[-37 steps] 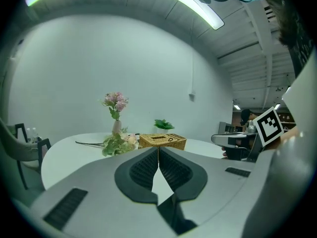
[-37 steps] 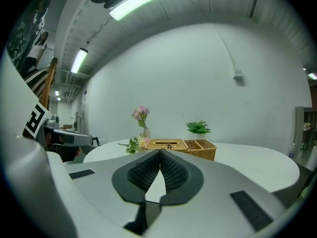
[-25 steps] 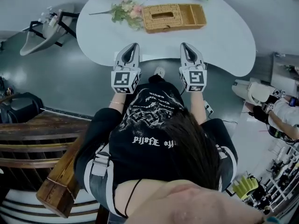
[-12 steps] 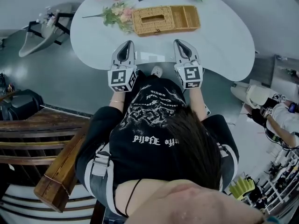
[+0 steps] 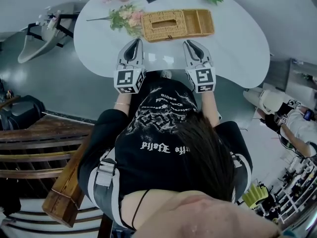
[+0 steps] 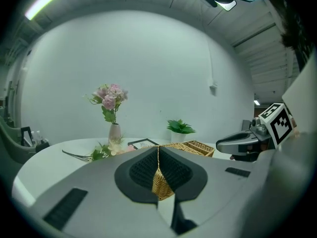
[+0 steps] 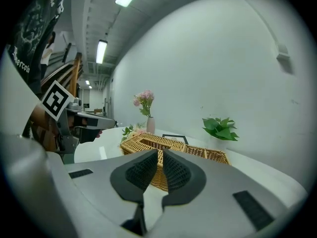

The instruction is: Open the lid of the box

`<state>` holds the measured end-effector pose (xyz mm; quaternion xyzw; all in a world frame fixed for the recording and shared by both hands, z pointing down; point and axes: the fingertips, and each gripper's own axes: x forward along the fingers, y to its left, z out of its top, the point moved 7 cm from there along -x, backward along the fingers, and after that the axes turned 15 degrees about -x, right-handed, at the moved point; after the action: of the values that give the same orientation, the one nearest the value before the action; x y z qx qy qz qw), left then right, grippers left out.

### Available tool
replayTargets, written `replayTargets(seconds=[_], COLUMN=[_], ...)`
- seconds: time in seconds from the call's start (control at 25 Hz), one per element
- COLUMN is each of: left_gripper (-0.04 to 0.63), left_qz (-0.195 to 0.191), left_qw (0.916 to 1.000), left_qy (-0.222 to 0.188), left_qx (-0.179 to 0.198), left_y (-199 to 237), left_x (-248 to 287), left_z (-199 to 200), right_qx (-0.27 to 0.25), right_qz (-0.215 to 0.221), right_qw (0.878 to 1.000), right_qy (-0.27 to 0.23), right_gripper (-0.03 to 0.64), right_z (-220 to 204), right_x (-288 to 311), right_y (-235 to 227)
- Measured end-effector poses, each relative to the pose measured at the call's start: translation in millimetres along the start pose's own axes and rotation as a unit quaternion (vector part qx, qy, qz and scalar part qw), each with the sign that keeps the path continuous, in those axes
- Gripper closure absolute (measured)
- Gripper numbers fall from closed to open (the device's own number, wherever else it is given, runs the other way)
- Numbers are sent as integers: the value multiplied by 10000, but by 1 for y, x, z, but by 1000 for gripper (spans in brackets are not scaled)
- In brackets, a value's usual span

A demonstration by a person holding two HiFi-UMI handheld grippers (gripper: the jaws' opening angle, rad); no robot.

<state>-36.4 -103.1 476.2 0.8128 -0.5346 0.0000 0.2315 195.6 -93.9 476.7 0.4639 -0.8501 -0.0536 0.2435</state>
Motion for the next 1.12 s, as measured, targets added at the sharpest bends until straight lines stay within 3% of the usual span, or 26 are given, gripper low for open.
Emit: replayTargets(seconds=[0.2, 0.56, 0.92, 1.12], left_gripper=[571, 571, 571, 571], left_qz=[-32, 19, 23, -42], left_qw=[10000, 10000, 9999, 9999], left_qy=[14, 42, 13, 63], left_qx=[-1, -37, -124, -117], left_y=[3, 6, 14, 12], left_x=[6, 6, 6, 8], left_z=[2, -2, 1, -2], right_qx=[-148, -694, -1430, -1822], right_qz=[-1, 668, 1665, 1718], right_qw=[9999, 9952, 9727, 9630], right_qy=[-53, 181, 751, 995], right_gripper=[561, 512, 501, 494], right_z=[13, 23, 25, 23], right_x=[9, 27, 47, 59], right_y=[-4, 6, 30, 32])
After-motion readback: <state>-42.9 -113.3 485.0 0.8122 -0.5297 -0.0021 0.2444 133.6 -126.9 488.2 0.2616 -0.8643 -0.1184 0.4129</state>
